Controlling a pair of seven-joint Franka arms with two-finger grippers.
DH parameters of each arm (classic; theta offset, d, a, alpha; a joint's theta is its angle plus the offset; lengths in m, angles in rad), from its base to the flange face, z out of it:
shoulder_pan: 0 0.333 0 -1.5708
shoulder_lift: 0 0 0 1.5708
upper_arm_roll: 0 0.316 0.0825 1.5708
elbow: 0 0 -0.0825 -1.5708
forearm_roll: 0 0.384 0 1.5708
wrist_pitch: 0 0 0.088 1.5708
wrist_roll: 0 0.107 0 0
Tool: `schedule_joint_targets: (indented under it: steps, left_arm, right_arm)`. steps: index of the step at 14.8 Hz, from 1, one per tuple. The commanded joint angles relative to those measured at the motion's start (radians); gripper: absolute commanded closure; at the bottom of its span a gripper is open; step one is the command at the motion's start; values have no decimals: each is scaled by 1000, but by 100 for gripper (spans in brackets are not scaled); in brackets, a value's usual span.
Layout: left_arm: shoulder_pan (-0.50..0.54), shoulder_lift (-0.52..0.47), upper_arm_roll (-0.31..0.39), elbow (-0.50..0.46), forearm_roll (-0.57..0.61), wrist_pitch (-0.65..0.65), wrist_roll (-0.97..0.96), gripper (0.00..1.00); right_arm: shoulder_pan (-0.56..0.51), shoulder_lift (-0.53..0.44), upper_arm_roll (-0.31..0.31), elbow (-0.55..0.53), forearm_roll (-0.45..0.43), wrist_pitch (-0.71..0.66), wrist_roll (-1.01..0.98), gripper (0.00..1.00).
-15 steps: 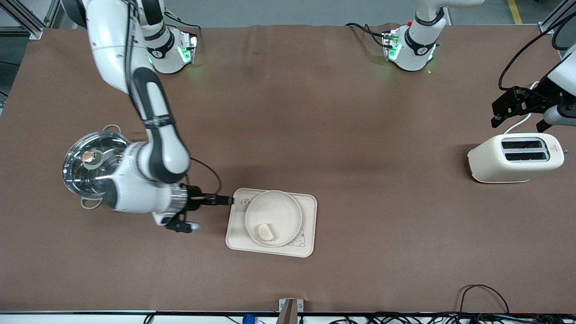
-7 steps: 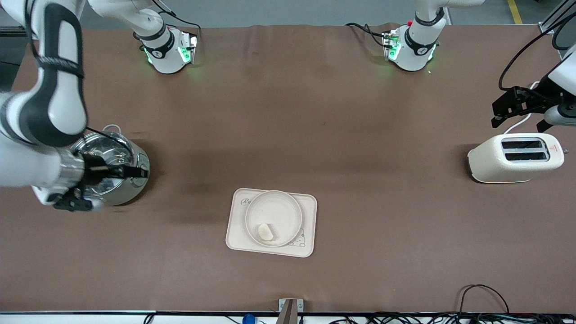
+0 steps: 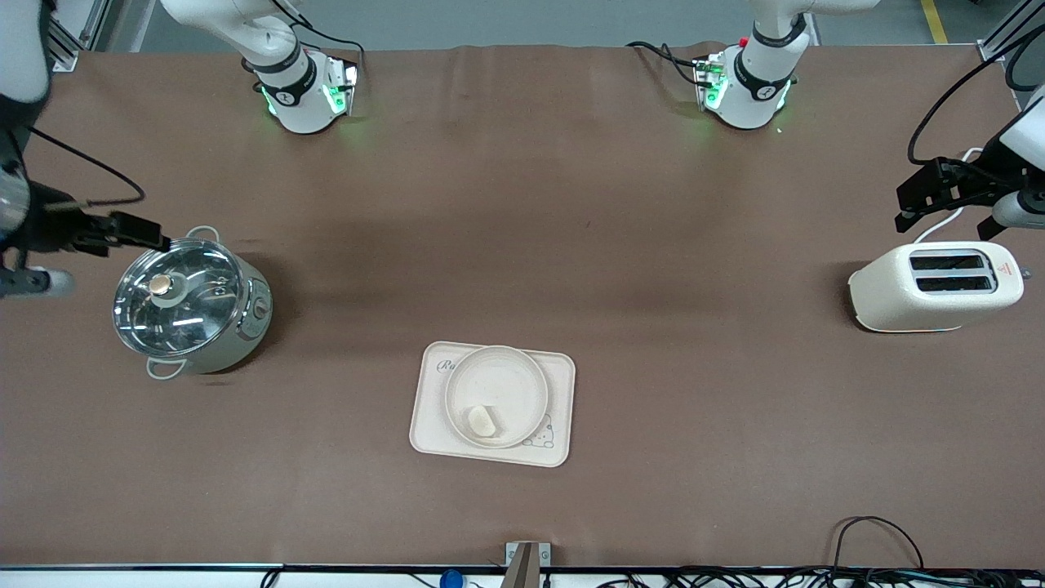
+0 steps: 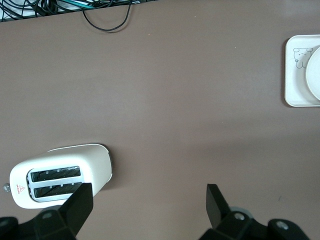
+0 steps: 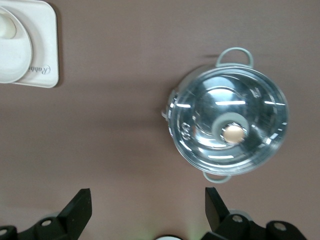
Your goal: Place bun in plate and plate on tray
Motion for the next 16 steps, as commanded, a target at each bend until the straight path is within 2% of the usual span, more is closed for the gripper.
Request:
schedule_joint_targets:
  steps: [1, 5, 16]
  left_arm:
    - [2, 5, 0, 19, 16, -15, 0, 0]
    - [3, 5, 0, 16, 16, -15, -4, 0]
    - [2, 4, 2, 19, 16, -38, -4, 0]
  right_arm:
    - [-202, -105, 189, -54, -56, 0, -39, 0]
    - [-211, -203, 192, -52, -156, -75, -58, 0]
    - [-198, -239, 206, -104, -159, -51, -50, 0]
